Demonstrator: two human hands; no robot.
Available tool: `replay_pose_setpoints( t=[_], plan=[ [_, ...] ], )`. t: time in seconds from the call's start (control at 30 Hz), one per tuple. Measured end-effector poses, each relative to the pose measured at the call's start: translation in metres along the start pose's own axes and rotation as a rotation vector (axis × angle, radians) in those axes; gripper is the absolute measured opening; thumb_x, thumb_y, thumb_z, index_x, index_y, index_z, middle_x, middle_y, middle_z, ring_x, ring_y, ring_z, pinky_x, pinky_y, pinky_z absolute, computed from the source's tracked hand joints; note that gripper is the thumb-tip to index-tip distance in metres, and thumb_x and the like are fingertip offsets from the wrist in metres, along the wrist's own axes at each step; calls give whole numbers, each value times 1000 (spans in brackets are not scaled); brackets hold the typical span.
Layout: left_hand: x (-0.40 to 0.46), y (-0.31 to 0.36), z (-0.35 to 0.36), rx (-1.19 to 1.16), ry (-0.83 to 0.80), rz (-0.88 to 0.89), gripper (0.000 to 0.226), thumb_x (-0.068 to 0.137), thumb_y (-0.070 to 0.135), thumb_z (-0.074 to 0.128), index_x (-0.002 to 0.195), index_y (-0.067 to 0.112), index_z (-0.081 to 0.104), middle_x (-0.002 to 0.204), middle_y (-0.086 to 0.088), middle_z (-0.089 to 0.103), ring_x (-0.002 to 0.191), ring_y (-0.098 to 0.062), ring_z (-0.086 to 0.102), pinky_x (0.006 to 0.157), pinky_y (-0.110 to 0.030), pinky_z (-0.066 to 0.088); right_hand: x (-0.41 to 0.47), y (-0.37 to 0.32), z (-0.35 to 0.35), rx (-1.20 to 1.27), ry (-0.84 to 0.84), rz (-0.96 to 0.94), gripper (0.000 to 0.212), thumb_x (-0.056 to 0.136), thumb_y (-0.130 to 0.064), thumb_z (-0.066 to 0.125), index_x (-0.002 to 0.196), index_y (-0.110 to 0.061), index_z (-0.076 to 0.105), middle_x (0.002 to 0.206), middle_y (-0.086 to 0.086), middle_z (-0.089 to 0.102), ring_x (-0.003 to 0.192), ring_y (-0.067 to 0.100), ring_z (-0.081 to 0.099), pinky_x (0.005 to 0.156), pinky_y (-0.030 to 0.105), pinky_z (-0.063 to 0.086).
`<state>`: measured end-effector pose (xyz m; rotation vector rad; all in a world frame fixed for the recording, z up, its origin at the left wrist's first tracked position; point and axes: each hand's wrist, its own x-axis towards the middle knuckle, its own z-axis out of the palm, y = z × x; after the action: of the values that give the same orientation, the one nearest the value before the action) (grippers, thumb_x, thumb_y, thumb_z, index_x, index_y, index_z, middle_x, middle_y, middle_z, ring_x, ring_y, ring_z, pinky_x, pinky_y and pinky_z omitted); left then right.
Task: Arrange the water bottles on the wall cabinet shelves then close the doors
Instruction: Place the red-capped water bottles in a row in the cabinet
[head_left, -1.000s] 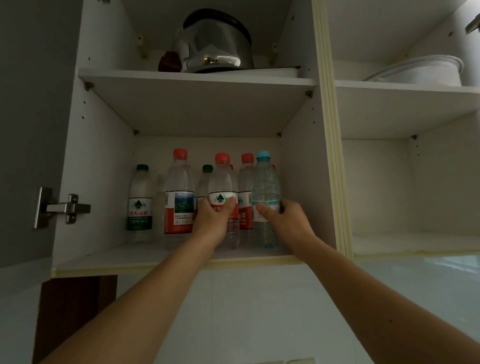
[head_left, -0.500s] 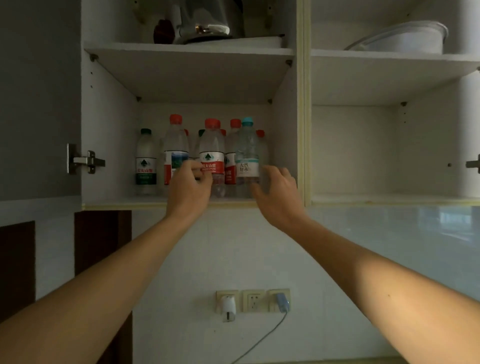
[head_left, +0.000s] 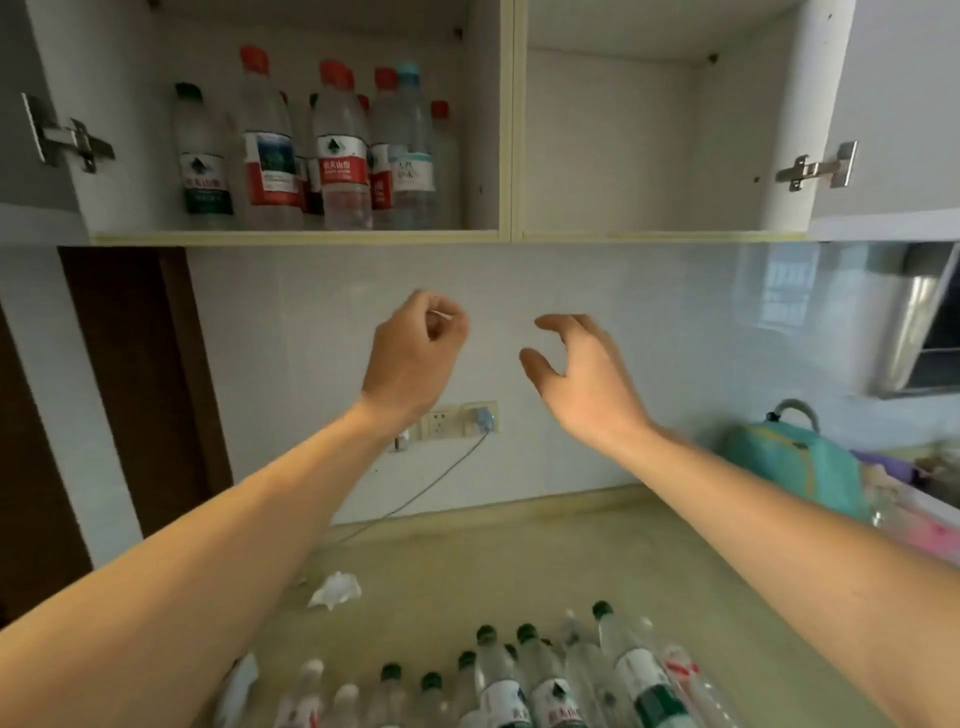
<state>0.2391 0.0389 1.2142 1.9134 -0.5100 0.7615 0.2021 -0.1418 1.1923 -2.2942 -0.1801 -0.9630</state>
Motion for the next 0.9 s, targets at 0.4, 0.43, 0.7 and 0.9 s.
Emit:
replay_pose_setpoints(
  t=[0.4,0.43,0.7,0.9],
  plan=[
    [-226,-61,76,-152,-388,-290,33,94,37,66,74,14,55,64,4,49,51,-1,41,51,-17,36,-235,69,-4,-96,-133,467,53,91,-25,66,54,-19,30,51,-2,30,50,13,26,52,31,25],
    [-243,-63,84,-180,-400,-315,34,94,36,67,71,15,54,62,5,48,49,0,40,50,-16,36,-252,77,-7,-82,-164,497,54,92,-26,66,53,-19,29,50,-2,26,48,11,22,48,27,22],
    [-381,-91,141,-214,-456,-413,54,93,46,67,56,17,39,50,10,35,49,-6,30,50,-21,28,-374,165,2,55,-378,720,58,96,-28,63,54,-20,23,44,-11,17,42,9,16,41,21,17],
    [-509,-138,225,-150,-526,-586,58,94,42,66,52,21,33,44,10,33,47,-8,31,51,-22,26,-510,278,36,33,-583,1015,45,93,-35,64,59,-16,42,50,-9,38,50,12,41,51,37,46]
  ],
)
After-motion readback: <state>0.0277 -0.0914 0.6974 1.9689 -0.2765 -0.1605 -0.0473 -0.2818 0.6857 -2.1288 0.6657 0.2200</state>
